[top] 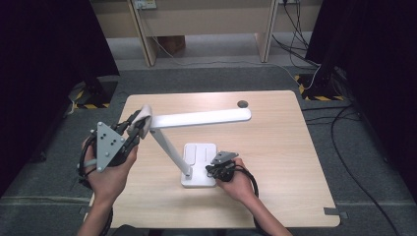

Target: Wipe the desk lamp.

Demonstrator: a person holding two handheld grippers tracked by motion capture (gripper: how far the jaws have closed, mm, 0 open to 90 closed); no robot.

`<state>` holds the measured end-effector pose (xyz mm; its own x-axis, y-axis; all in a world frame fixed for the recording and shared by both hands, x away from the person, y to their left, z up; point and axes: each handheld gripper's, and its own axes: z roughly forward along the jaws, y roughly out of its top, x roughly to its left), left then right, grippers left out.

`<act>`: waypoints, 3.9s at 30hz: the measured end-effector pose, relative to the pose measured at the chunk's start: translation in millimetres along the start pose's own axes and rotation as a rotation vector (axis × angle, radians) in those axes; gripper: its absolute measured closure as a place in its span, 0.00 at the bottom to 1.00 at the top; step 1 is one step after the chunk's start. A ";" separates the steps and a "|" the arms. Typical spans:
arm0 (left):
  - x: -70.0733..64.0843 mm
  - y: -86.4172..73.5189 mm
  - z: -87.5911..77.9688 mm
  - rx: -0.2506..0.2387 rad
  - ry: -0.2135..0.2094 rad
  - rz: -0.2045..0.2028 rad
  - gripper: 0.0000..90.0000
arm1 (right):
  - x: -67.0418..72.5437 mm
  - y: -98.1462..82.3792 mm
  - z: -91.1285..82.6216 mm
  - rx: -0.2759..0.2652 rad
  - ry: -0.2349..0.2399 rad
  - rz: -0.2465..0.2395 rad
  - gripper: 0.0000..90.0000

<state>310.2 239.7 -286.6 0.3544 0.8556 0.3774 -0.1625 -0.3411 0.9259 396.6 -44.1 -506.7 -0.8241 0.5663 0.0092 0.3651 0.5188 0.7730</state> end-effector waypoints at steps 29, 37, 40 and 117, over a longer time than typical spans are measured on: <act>-26.0 5.1 12.4 -0.050 -0.038 -0.032 0.89 | -0.2 -1.7 0.0 -0.012 0.000 0.004 1.00; -32.1 6.4 15.6 -0.060 -0.042 -0.033 0.89 | -0.2 -2.4 -0.1 -0.016 0.001 0.010 1.00; -34.0 7.4 17.3 -0.061 -0.045 -0.032 0.89 | -0.3 -2.5 -0.2 -0.016 0.002 0.011 1.00; -82.1 25.6 47.0 -0.102 -0.123 -0.036 0.89 | -0.5 -4.0 -0.3 -0.026 0.003 0.010 1.00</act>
<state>320.2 142.4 -293.1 0.4711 0.8102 0.3488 -0.2381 -0.2640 0.9347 395.5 -46.6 -509.7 -0.8221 0.5690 0.0186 0.3616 0.4965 0.7891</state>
